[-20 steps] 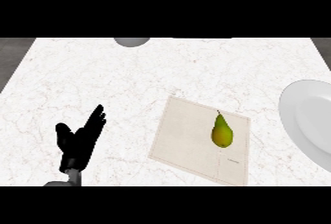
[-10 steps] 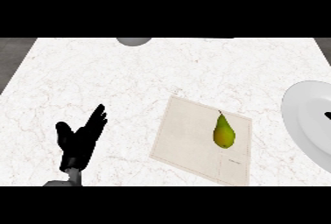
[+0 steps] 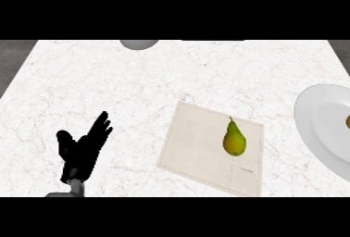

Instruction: Pick the lemon from the placemat and place it in the plate

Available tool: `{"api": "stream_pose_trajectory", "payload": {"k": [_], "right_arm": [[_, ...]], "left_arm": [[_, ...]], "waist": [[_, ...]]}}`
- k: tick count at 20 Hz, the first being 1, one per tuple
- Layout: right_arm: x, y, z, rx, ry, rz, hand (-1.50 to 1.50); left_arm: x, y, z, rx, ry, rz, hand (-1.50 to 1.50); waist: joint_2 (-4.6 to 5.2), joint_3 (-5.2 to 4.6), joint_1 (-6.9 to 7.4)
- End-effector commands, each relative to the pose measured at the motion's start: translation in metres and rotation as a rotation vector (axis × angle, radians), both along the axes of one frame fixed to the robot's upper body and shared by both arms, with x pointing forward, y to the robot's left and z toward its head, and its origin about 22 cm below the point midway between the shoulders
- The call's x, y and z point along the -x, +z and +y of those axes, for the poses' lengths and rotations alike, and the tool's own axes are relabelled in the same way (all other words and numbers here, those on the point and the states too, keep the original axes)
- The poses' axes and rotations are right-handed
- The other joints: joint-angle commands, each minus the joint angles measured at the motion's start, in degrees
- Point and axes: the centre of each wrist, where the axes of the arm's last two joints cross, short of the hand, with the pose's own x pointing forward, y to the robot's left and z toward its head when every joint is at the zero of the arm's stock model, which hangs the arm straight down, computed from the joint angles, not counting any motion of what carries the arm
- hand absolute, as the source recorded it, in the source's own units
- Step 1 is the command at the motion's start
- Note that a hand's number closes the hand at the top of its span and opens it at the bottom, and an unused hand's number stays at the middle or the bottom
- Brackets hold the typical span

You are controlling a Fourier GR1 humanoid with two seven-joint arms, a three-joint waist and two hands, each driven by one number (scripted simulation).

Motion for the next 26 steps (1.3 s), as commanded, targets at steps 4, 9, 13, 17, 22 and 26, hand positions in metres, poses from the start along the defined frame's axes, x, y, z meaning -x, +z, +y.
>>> {"api": "stream_pose_trajectory", "payload": {"k": [4, 9, 13, 17, 22, 26], "right_arm": [[0.056, -0.024, -0.024, -0.121, 0.078, -0.118, -1.50], [0.111, -0.021, -0.048, -0.145, 0.205, -0.083, -1.50], [0.134, -0.053, -0.019, -0.162, 0.274, -0.062, -1.50], [0.182, -0.038, -0.025, -0.122, 0.281, 0.007, -1.50], [0.213, -0.050, -0.010, -0.077, 0.277, 0.067, -1.50], [0.221, -0.045, 0.018, -0.100, 0.265, 0.086, -1.50]], "left_arm": [[-0.008, 0.003, -0.007, -0.005, 0.019, 0.045, 0.00], [0.003, -0.006, 0.005, 0.010, 0.042, 0.048, 0.00], [0.008, -0.009, -0.003, -0.012, 0.028, 0.060, 0.00], [0.020, -0.004, -0.005, -0.010, 0.015, 0.054, 0.00], [0.012, 0.005, 0.013, 0.007, 0.015, 0.059, 0.00], [0.013, 0.005, -0.006, 0.013, 0.015, 0.059, 0.00]], "waist": [[-0.09, -0.34, -1.23], [-0.21, -0.43, -1.54], [-0.20, -0.45, -1.41], [-0.28, -0.49, -1.53], [-0.14, -0.42, -1.11], [-0.14, -0.43, -1.08]]}}
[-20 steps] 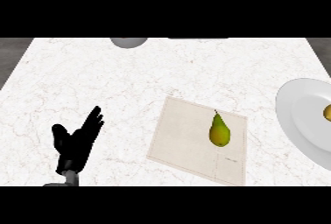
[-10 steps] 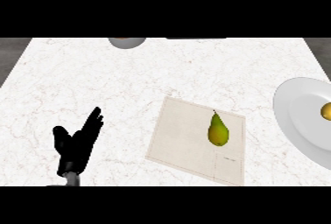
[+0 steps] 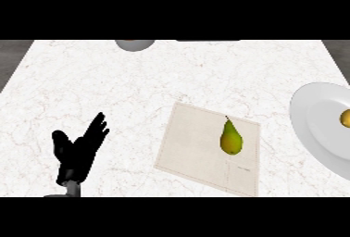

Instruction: Pick the lemon from the placemat and place it in the plate

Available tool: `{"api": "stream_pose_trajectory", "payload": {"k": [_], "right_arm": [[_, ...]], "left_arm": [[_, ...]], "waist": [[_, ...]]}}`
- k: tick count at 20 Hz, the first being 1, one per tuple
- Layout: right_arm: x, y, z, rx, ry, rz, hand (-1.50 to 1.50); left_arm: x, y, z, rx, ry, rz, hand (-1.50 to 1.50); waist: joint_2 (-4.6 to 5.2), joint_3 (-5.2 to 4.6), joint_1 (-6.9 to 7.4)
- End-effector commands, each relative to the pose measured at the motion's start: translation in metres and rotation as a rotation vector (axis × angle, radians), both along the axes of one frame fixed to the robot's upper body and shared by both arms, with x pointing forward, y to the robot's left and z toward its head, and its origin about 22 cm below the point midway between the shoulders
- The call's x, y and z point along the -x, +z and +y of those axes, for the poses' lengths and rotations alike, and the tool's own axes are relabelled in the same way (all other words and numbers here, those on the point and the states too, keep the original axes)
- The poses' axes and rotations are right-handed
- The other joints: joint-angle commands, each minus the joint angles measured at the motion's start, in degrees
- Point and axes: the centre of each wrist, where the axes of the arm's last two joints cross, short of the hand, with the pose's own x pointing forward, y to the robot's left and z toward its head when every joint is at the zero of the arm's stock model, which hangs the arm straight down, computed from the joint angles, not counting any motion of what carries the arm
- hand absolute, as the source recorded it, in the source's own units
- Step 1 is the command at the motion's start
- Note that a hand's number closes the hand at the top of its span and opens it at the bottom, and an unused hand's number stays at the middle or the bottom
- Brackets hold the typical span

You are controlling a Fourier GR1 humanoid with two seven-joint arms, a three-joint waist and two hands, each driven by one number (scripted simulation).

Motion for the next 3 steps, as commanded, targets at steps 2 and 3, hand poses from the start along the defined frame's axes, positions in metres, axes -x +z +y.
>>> {"api": "stream_pose_trajectory", "payload": {"k": [2, 3], "right_arm": [[0.028, 0.006, 0.019, 0.019, -0.002, 0.036, -1.50], [0.040, 0.021, 0.020, 0.022, -0.016, 0.028, -1.50]], "left_arm": [[0.000, -0.023, 0.011, -0.007, -0.008, 0.042, 0.00], [-0.011, 0.002, -0.017, -0.004, 0.008, 0.028, 0.00]], "waist": [[0.29, -0.12, -0.03], [0.24, -0.12, -0.16]]}}
